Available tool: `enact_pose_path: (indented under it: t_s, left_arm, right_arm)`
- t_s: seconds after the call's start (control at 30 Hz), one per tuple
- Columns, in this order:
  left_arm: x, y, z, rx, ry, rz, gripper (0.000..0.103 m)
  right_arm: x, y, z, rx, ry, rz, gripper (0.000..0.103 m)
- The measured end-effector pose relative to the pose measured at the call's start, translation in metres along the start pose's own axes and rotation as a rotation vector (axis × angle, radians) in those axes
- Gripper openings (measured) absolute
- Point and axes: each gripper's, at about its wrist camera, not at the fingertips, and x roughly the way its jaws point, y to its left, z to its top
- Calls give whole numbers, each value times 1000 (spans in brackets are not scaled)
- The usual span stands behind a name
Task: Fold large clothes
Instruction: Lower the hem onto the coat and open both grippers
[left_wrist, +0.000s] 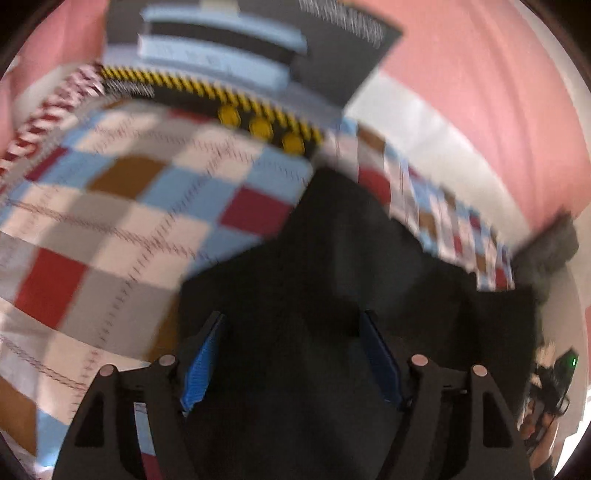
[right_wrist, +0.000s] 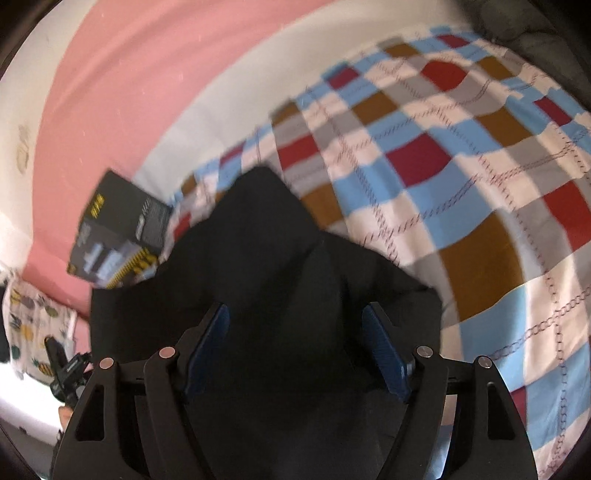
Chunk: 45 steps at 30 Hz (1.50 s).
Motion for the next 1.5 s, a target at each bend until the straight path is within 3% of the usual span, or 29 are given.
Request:
enact_pose_path:
  t_s: [0.03, 0.1, 0.13, 0.17, 0.23, 0.4, 0.53, 0.73, 0.83, 0.93, 1.03, 1.1, 1.17, 1.27, 1.37, 1.43, 1.5]
  left_arm:
    - [5, -2, -4, 17, 2, 18, 70]
    - [3, -11, -9, 69, -55, 67, 49]
    - [-1, -15, -8, 86, -90, 82, 31]
    - [-6, -15, -6, 83, -118, 81, 25]
    - [-10, -15, -2, 75, -173, 103, 24]
    - [15, -15, -1, 126, -212, 179, 25]
    - [31, -14, -7, 134, -229, 209, 31]
    - [-1, -10, -3, 86, -228, 184, 36]
    - [-34, -12, -7, 45, -288, 180, 35]
    - [-59, -37, -25, 96, -341, 105, 33]
    - [-64, -77, -56, 207, -323, 2, 34]
    - [-50, -98, -73, 283, -283, -23, 34]
    - [-21, -108, -85, 348, -221, 23, 34]
    - [11, -96, -83, 343, -182, 73, 36]
    - [8, -86, -73, 313, -178, 104, 36]
    - [-6, -81, -74, 296, -181, 124, 35]
    - [-29, -73, -81, 283, -213, 114, 35]
  right_arm:
    - [5, 3, -1, -19, 16, -14, 50]
    - [9, 10, -1, -55, 12, -77, 26]
    - [7, 12, -1, -61, 1, -89, 20]
    - [5, 15, 1, -76, -25, -105, 20]
    - [6, 15, 6, -83, -59, -136, 19]
    - [41, 12, 7, -109, -61, -230, 20]
    - [58, 3, 2, -106, -71, -259, 24]
    - [26, 17, 2, -141, -128, -320, 35]
    - [-10, 36, -3, -185, -222, -300, 35]
    - [-23, 66, -18, -254, -225, -182, 35]
    - [-6, 103, -47, -388, -140, -83, 35]
    - [17, 112, -64, -444, -90, -111, 35]
    - [37, 99, -63, -422, -84, -192, 35]
    - [40, 68, -47, -319, -121, -255, 34]
    - [23, 57, -40, -291, -120, -262, 33]
    - [6, 60, -48, -322, -136, -283, 35]
    - [-22, 61, -66, -339, -166, -251, 35]
